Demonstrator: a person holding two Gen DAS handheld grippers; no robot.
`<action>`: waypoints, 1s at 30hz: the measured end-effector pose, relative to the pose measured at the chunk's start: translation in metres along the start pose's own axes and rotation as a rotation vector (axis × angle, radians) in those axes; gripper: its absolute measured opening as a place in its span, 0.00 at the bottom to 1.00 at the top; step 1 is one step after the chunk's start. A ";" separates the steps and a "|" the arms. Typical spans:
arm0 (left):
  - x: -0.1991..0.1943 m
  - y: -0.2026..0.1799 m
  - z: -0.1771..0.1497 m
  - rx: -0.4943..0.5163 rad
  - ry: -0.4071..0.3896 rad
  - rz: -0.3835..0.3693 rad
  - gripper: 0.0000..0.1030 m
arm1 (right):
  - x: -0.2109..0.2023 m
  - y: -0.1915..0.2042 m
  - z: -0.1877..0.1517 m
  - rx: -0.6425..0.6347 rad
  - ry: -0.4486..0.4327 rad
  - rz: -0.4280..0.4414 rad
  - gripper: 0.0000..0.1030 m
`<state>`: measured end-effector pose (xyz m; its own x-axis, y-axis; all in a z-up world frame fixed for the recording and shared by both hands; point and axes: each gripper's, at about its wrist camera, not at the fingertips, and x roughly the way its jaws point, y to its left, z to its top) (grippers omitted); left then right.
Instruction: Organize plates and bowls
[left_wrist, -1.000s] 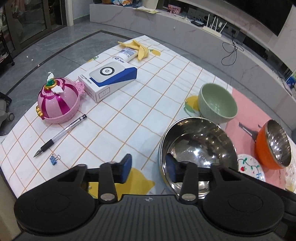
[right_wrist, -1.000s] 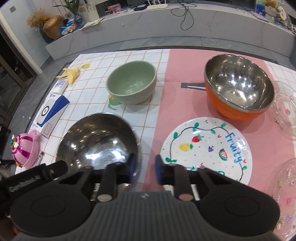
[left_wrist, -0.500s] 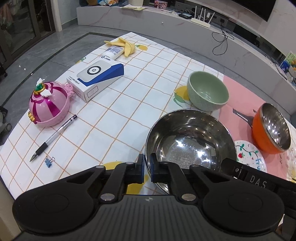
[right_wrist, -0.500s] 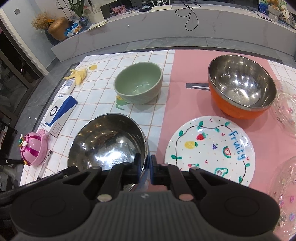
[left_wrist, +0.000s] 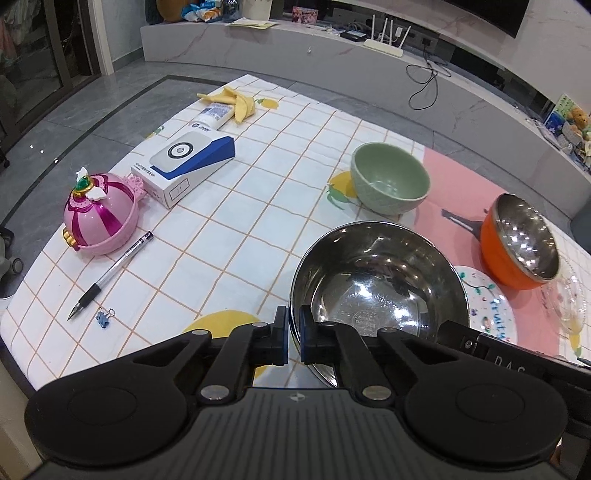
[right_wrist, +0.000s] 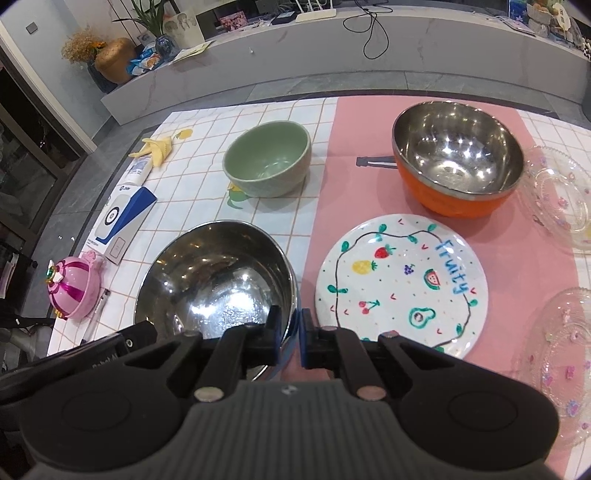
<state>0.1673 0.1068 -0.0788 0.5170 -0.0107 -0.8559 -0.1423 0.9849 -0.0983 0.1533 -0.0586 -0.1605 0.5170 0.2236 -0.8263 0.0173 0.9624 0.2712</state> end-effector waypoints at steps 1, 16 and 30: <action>-0.004 -0.001 -0.001 0.001 -0.003 -0.007 0.05 | -0.004 -0.001 -0.001 0.002 -0.004 -0.002 0.07; -0.092 -0.036 -0.035 0.077 -0.105 -0.093 0.06 | -0.094 -0.036 -0.038 0.072 -0.081 0.012 0.07; -0.099 -0.059 -0.095 0.156 -0.006 -0.148 0.08 | -0.127 -0.082 -0.087 0.106 -0.057 -0.014 0.06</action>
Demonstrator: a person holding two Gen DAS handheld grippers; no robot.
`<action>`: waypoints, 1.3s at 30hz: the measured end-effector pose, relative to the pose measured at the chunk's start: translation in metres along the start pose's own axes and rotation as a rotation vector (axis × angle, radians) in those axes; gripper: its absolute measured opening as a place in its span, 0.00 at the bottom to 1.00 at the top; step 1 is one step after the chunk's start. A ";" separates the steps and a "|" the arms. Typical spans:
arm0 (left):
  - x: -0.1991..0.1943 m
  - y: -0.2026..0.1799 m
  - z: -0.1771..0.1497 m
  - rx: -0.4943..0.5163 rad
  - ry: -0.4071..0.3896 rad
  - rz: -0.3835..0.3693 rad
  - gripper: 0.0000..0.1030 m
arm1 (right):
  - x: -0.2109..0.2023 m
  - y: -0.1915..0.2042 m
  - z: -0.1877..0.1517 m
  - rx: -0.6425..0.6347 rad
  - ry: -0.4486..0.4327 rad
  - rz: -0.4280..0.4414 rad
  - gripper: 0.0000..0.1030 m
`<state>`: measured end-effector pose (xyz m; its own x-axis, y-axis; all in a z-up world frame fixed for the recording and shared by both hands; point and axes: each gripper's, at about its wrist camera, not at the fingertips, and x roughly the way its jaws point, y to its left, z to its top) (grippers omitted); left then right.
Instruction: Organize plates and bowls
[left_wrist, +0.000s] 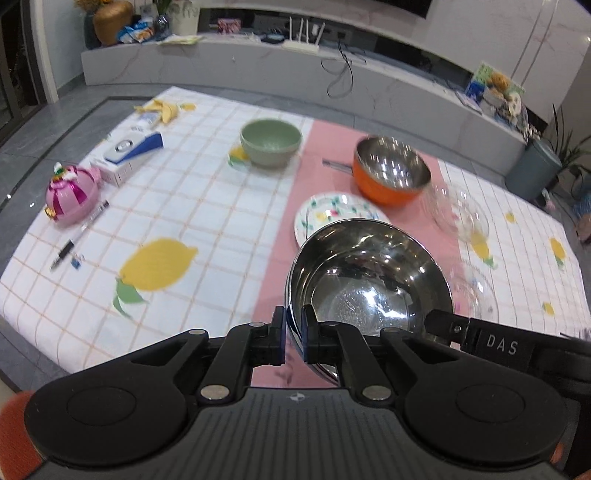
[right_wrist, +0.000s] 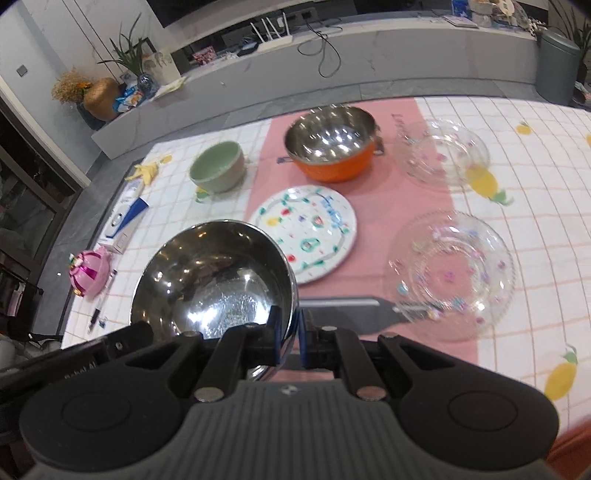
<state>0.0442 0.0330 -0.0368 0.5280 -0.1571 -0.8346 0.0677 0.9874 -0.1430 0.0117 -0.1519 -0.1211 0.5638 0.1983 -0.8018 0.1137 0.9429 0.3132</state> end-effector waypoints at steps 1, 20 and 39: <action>0.002 -0.001 -0.003 0.005 0.008 0.001 0.08 | 0.001 -0.002 -0.003 0.000 0.009 -0.004 0.06; 0.036 -0.012 -0.029 0.035 0.058 0.016 0.07 | 0.028 -0.025 -0.033 0.009 0.093 -0.057 0.07; 0.048 -0.013 -0.030 0.056 0.067 0.061 0.07 | 0.035 -0.026 -0.034 0.009 0.100 -0.025 0.11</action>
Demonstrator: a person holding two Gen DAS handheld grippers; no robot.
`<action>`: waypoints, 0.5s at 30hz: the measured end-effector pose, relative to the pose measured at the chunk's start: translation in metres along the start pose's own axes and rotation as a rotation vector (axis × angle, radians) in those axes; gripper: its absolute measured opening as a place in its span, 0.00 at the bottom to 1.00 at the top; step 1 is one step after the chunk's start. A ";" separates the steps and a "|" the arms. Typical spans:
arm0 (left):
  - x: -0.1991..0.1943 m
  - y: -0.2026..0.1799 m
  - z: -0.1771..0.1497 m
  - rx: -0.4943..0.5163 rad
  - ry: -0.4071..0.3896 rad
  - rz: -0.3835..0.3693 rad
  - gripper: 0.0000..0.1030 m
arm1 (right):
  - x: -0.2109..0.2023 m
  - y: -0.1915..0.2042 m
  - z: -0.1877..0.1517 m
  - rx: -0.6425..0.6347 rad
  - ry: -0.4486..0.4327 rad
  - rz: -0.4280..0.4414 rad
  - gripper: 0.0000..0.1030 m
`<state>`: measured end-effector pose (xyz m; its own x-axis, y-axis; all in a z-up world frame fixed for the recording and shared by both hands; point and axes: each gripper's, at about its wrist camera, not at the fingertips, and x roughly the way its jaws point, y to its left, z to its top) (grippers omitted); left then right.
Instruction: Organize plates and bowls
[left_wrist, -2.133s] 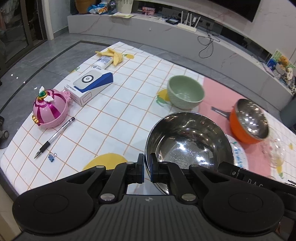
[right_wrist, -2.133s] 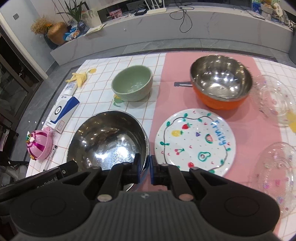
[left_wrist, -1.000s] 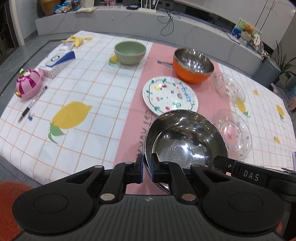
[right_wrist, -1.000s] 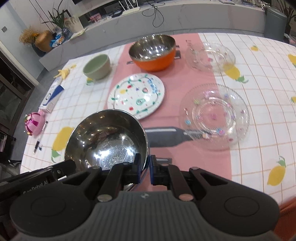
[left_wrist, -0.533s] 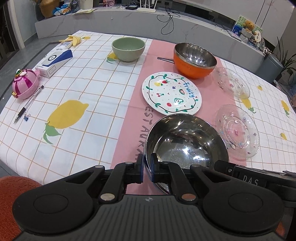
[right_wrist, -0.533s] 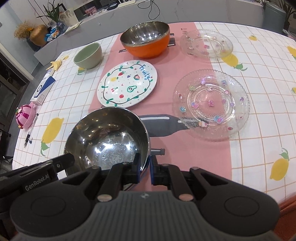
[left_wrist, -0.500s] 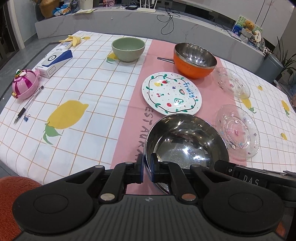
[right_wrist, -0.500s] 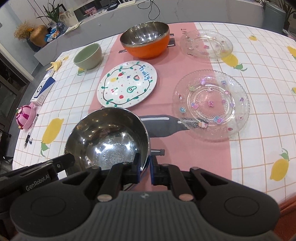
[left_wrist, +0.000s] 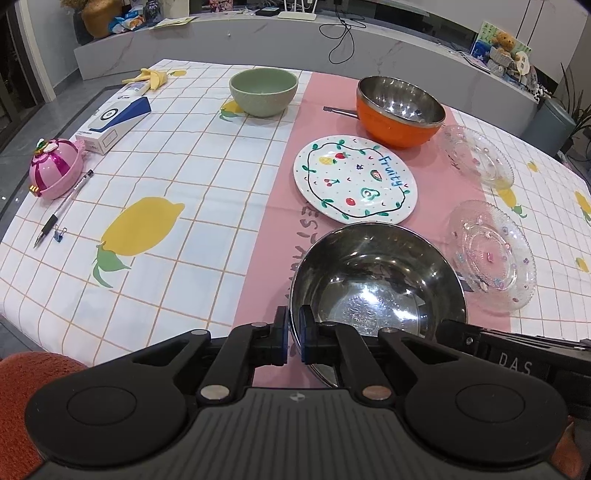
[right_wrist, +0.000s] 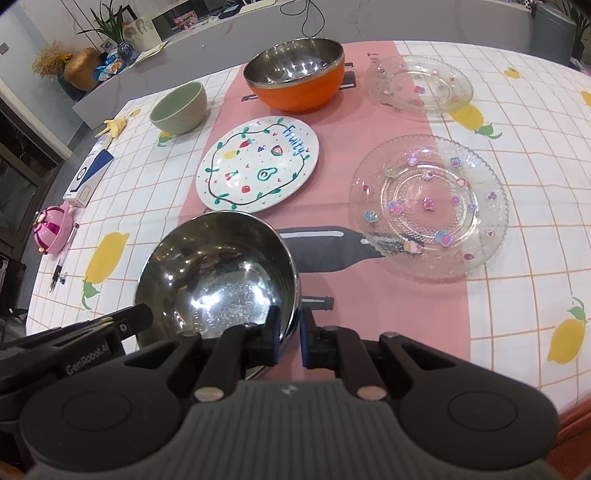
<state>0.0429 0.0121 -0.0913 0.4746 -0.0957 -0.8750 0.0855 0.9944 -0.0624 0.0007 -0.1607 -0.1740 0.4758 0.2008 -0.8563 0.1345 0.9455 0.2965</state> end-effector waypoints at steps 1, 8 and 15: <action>0.000 0.001 0.000 -0.004 0.002 -0.001 0.08 | 0.000 0.001 0.000 -0.002 0.001 -0.003 0.11; -0.004 0.003 0.003 -0.011 -0.010 0.001 0.30 | -0.003 0.000 0.001 0.004 -0.004 -0.002 0.33; -0.020 0.006 0.010 -0.006 -0.046 0.003 0.49 | -0.011 -0.003 0.003 0.015 -0.007 0.011 0.46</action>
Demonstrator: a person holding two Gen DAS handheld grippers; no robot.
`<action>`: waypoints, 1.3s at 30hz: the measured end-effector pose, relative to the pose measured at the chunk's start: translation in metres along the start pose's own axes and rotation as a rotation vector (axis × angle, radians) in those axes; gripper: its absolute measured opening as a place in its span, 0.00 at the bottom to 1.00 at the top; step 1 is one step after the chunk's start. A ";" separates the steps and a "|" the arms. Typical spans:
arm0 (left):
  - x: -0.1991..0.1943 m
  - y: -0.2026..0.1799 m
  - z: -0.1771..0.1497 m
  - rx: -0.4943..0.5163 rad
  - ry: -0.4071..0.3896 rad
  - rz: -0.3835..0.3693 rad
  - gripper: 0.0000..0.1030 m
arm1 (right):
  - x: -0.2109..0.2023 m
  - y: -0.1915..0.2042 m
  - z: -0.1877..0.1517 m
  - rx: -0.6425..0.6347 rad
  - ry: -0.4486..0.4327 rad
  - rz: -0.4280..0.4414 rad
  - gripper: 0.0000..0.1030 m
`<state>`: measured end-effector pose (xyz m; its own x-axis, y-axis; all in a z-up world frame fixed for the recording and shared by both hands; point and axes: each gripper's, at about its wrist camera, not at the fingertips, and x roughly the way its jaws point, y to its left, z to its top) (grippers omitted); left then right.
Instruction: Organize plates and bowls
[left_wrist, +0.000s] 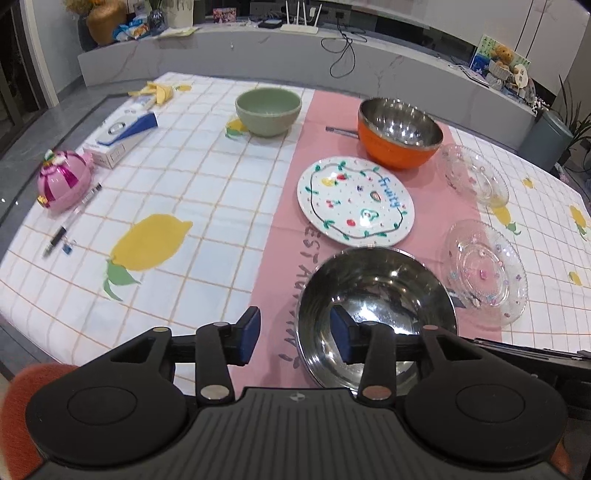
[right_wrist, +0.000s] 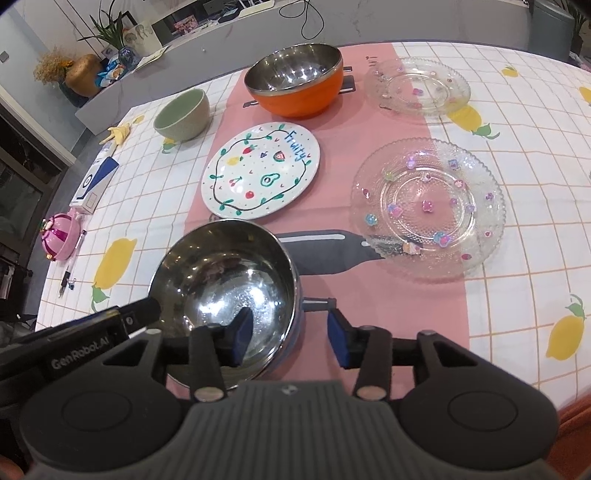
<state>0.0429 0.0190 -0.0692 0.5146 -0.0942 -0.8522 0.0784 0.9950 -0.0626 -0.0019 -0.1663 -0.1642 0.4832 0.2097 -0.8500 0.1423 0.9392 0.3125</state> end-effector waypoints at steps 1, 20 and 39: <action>-0.004 0.000 0.002 0.004 -0.009 0.006 0.49 | -0.002 0.001 0.001 -0.004 -0.003 -0.001 0.48; -0.046 -0.030 0.055 0.026 -0.221 -0.108 0.49 | -0.066 -0.020 0.043 0.038 -0.202 -0.057 0.60; 0.030 -0.050 0.119 0.001 -0.109 -0.156 0.49 | -0.009 -0.049 0.125 0.093 -0.183 -0.076 0.61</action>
<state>0.1555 -0.0378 -0.0296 0.5859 -0.2504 -0.7707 0.1649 0.9680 -0.1891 0.0949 -0.2487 -0.1190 0.6154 0.0784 -0.7843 0.2590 0.9197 0.2951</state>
